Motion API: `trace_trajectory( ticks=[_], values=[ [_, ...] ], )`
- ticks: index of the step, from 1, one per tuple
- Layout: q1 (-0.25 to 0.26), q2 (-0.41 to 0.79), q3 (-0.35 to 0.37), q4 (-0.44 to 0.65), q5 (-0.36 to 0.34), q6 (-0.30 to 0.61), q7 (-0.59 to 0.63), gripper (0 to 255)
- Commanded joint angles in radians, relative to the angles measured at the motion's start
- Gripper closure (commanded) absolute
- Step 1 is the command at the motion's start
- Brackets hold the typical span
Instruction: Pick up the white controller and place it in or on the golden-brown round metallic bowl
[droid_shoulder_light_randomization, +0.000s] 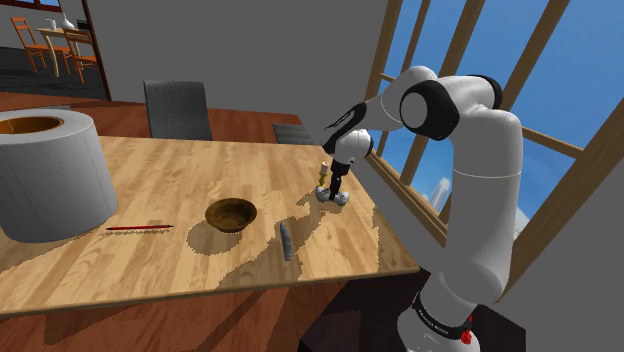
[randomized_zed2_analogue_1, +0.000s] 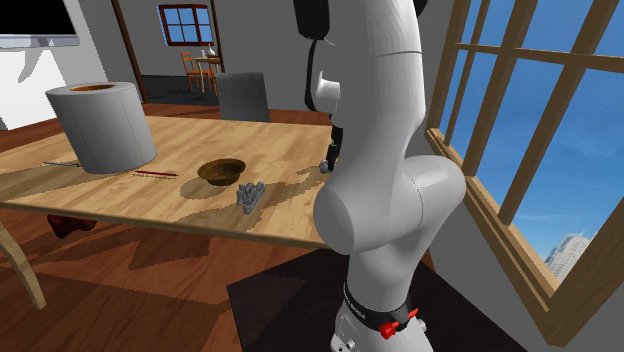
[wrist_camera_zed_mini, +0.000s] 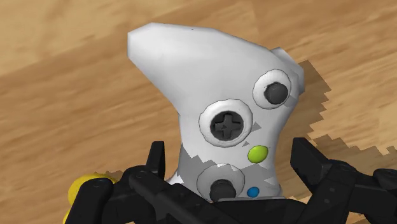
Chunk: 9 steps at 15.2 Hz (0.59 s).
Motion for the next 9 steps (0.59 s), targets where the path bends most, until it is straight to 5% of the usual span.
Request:
trace_trajectory(
  ticks=[1, 3, 4, 9],
  values=[
    [0.000, 0.000, 0.000, 0.000, 0.001, 0.001, 0.000, 0],
    [0.000, 0.000, 0.000, 0.000, 0.000, 0.000, 0.000, 0],
    [0.000, 0.000, 0.000, 0.000, 0.000, 0.000, 0.000, 255],
    [0.000, 0.000, 0.000, 0.000, 0.000, 0.000, 0.000, 255]
  ],
)
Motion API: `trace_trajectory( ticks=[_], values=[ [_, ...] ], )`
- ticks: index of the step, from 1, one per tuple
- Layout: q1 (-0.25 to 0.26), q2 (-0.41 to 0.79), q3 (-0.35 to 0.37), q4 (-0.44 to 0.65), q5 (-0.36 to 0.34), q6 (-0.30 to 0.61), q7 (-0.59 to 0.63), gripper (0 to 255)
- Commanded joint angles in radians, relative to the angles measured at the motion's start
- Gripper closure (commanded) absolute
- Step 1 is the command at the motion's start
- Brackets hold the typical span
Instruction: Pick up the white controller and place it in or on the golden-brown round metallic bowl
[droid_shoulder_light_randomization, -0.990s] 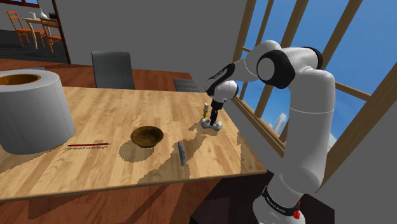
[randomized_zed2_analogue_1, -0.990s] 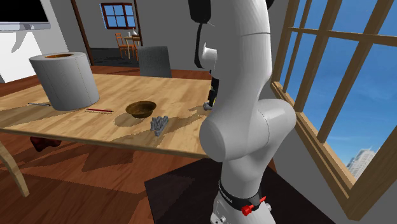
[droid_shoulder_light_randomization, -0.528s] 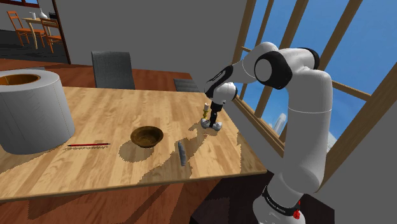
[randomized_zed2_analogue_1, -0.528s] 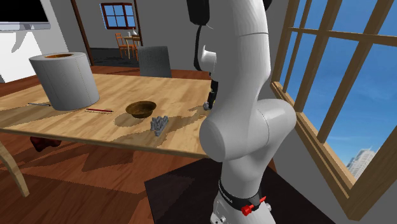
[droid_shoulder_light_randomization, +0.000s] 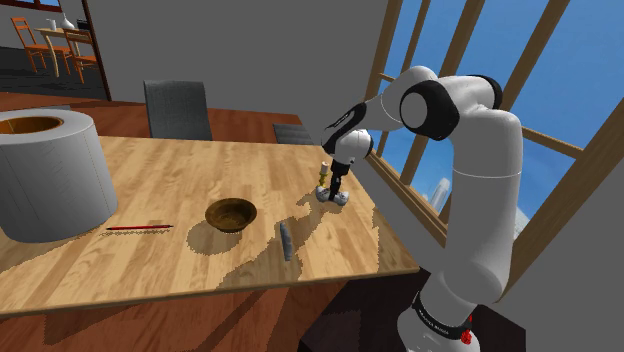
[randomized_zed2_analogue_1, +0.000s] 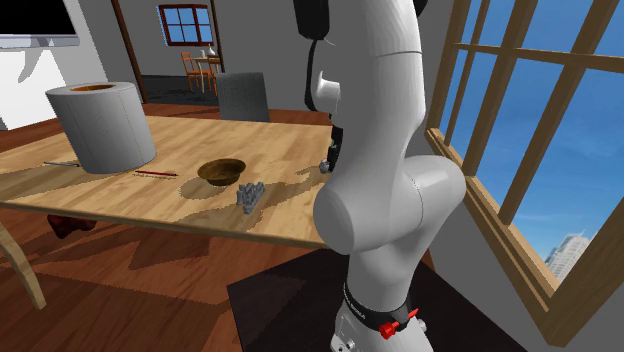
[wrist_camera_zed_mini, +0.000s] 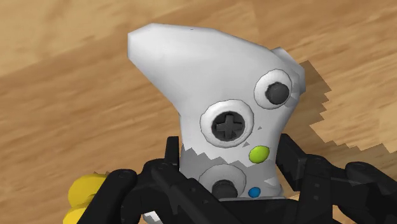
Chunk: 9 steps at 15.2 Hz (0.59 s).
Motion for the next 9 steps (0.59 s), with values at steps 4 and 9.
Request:
trace_trajectory(
  ticks=[4, 9],
  values=[
    [0.000, 0.000, 0.000, 0.000, 0.000, 0.000, 0.000, 255],
    [0.015, -0.051, -0.021, 0.007, -0.045, -0.048, 0.035, 255]
  ],
)
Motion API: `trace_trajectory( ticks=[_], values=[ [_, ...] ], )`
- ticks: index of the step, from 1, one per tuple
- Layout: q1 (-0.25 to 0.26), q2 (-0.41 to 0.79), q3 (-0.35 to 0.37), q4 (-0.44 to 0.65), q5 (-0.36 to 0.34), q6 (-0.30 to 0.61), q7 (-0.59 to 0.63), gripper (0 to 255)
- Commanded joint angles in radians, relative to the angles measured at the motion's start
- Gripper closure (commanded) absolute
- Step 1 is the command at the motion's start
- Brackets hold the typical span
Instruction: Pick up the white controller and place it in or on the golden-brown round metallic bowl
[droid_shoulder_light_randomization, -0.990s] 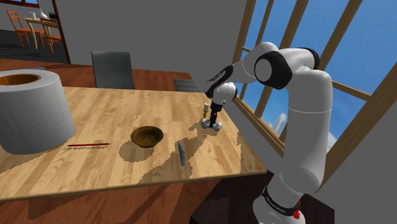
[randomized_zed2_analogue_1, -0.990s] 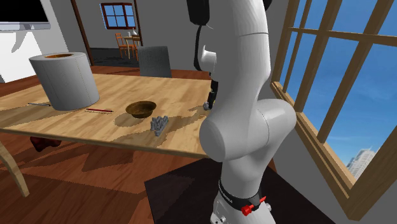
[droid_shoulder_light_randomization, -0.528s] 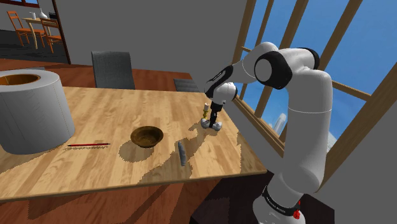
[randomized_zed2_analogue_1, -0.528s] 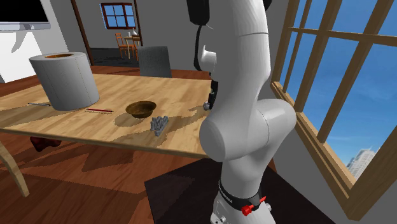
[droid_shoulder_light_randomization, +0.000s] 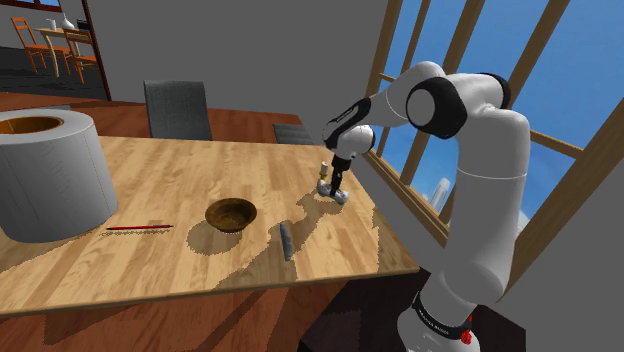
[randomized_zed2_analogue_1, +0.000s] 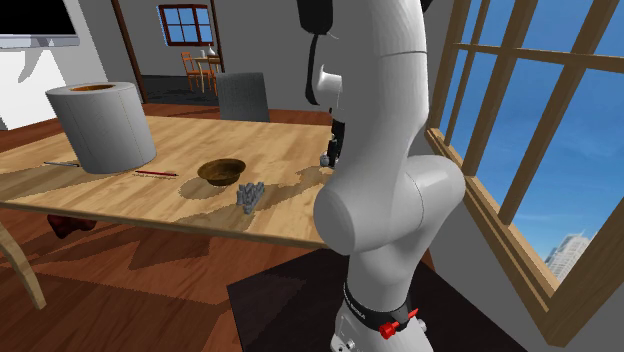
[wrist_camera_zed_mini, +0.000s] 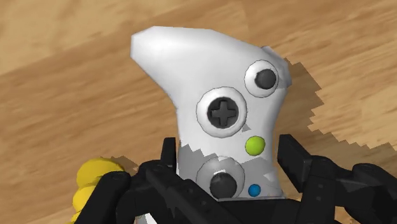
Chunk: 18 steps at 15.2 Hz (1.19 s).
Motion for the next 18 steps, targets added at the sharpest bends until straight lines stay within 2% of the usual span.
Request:
trace_trajectory(
  ticks=[1, 18],
  values=[
    [0.006, -0.020, -0.007, 0.003, -0.017, -0.019, 0.014, 255],
    [0.035, -0.163, -0.045, 0.074, -0.142, -0.198, 0.117, 255]
  ],
)
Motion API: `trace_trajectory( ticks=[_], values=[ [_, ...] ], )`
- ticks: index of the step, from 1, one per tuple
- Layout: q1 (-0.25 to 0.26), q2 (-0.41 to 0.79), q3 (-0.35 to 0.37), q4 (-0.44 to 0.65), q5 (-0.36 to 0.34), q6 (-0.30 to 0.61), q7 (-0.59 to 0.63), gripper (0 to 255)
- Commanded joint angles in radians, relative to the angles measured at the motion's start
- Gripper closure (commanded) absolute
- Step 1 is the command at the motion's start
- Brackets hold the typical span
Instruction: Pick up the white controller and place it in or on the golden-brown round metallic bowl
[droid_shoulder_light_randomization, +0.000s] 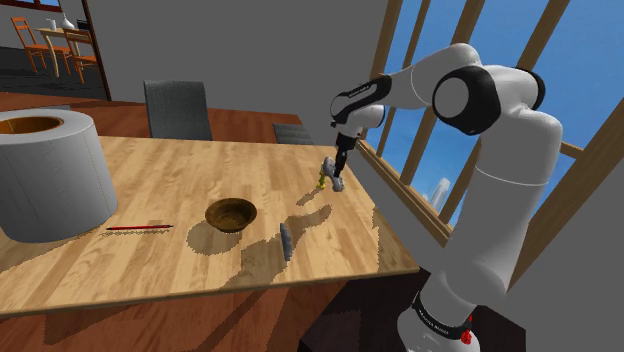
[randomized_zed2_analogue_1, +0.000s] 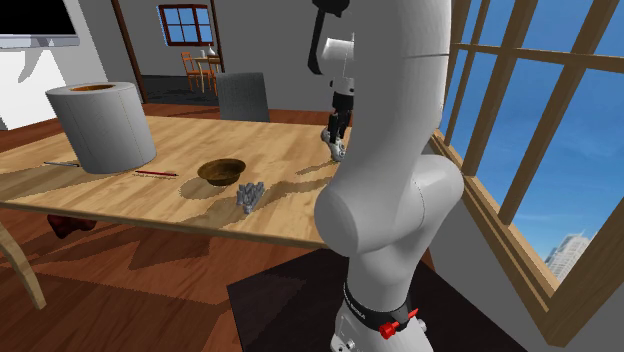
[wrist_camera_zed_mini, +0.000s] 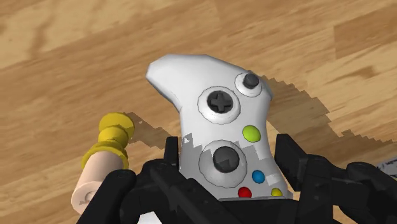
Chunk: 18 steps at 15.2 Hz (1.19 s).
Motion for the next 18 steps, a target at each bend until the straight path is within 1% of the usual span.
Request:
trace_trajectory(
  ticks=[1, 5, 10, 18],
  values=[
    [0.016, -0.012, 0.008, -0.001, -0.008, -0.005, 0.029, 255],
    [0.073, -0.027, 0.048, -0.016, -0.015, 0.015, 0.127, 255],
    [0.139, -0.022, 0.099, -0.009, -0.014, 0.032, 0.243, 255],
    [0.237, 0.035, 0.177, 0.063, 0.002, 0.040, 0.414, 255]
  ],
)
